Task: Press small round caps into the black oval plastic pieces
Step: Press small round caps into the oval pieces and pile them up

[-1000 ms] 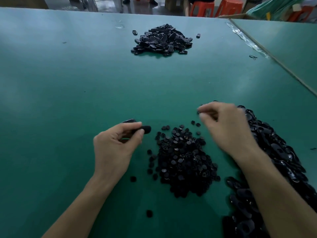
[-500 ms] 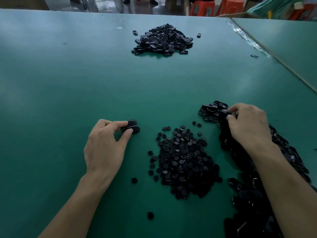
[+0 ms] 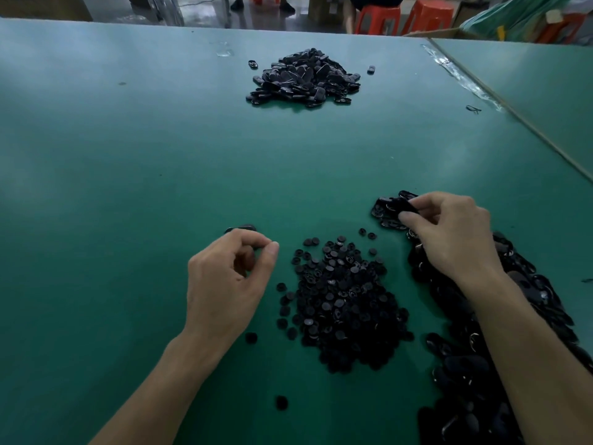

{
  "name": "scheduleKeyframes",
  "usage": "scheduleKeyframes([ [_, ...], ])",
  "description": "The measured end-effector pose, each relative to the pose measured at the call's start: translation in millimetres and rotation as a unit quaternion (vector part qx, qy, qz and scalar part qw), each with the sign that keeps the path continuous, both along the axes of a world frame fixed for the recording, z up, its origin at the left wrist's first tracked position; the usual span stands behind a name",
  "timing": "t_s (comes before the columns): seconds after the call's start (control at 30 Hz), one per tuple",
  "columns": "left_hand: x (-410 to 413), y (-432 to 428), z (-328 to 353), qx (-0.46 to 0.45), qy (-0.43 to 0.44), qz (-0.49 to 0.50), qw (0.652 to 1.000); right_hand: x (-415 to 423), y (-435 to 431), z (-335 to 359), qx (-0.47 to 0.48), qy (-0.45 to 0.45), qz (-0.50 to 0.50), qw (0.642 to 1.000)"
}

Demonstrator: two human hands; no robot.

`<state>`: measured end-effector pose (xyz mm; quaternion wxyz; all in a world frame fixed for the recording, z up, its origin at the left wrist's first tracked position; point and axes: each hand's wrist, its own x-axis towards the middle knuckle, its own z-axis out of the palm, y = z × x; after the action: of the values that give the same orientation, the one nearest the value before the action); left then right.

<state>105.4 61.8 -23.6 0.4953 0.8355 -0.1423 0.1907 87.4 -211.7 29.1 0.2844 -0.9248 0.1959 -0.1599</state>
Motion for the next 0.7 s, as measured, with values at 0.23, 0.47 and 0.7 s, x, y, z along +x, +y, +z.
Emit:
scheduleKeyframes([
  [0.23,-16,-14,6,-0.170,0.120,-0.165,0.964,-25,54,10,0.245,0.087,0.229,0.938],
  [0.47,-13,-12,7,-0.233,0.190,-0.207,0.931,-28,76,3,0.332,0.075,0.258,0.904],
  [0.7,-10,-12,6,-0.271,0.215,-0.189,0.919,-29,81,4,0.231,0.052,0.264,0.935],
])
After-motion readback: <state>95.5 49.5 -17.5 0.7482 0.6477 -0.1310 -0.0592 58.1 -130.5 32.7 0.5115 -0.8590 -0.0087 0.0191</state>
